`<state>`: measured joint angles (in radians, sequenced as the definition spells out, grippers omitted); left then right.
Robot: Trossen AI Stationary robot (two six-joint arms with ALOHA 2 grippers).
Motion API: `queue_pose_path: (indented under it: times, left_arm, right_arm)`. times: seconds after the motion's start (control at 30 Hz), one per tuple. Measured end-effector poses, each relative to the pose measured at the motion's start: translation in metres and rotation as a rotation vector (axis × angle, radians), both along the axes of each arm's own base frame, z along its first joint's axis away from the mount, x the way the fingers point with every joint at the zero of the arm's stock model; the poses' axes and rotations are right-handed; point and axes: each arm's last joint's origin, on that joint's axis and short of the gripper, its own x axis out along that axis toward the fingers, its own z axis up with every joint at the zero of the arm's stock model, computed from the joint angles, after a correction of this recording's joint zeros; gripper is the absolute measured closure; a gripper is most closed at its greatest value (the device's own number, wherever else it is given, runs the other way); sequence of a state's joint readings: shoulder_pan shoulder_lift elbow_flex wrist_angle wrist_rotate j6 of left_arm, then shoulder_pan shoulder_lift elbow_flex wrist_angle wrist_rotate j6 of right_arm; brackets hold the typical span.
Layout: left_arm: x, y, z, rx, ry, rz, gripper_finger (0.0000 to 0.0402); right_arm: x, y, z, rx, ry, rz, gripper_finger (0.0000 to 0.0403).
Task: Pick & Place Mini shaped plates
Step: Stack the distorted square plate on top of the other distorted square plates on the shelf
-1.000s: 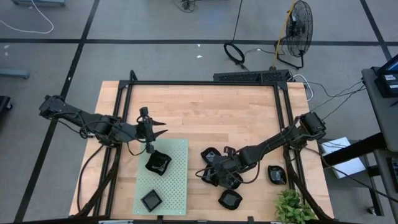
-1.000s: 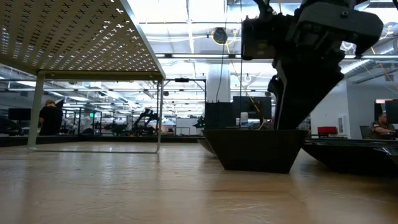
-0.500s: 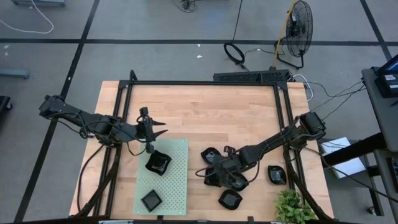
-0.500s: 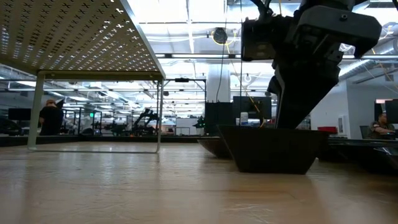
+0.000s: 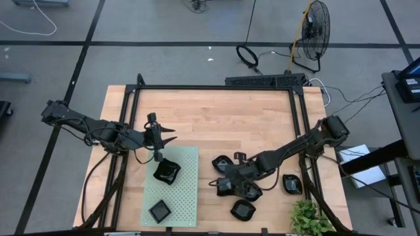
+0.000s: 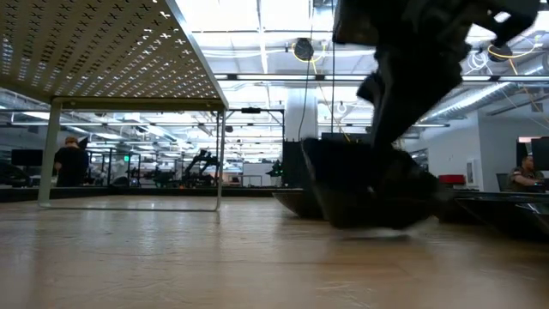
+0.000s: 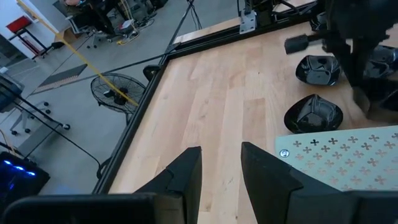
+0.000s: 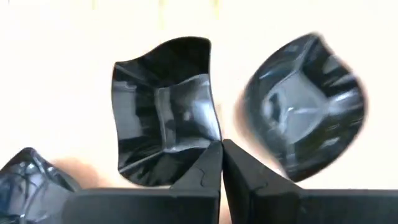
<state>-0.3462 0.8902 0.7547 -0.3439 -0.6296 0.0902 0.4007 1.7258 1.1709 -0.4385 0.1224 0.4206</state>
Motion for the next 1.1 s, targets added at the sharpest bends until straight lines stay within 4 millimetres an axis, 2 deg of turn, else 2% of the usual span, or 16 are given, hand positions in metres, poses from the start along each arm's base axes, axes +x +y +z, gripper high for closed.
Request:
queue_pose_path:
  times: [0.17, 0.3, 0.47, 0.63, 0.87, 1.1]
  left_arm:
    - [0.0, 0.0, 0.0, -0.048, -0.017, 0.018, 0.0284]
    - [0.008, -0.004, -0.004, -0.089, -0.018, 0.015, 0.0284]
    - [0.036, -0.014, -0.016, -0.168, -0.042, -0.024, 0.0283]
    - [0.064, -0.015, -0.024, -0.152, -0.001, 0.018, 0.0283]
    - [0.09, -0.009, -0.017, -0.109, -0.008, 0.081, 0.0283]
    - [0.104, 0.003, -0.02, -0.103, -0.029, 0.13, 0.0283]
  right_arm:
    - [-0.005, -0.007, 0.024, -0.148, -0.128, -0.035, 0.0402]
    - [-0.005, -0.013, 0.039, -0.31, -0.247, -0.097, 0.0402]
    - [0.002, -0.018, 0.052, -0.554, -0.406, -0.204, 0.0402]
    - [0.007, -0.03, 0.06, -0.769, -0.453, -0.34, 0.0402]
    - [0.012, -0.049, 0.063, -0.833, -0.455, -0.45, 0.0402]
    - [0.016, -0.051, 0.066, -0.831, -0.48, -0.461, 0.0403]
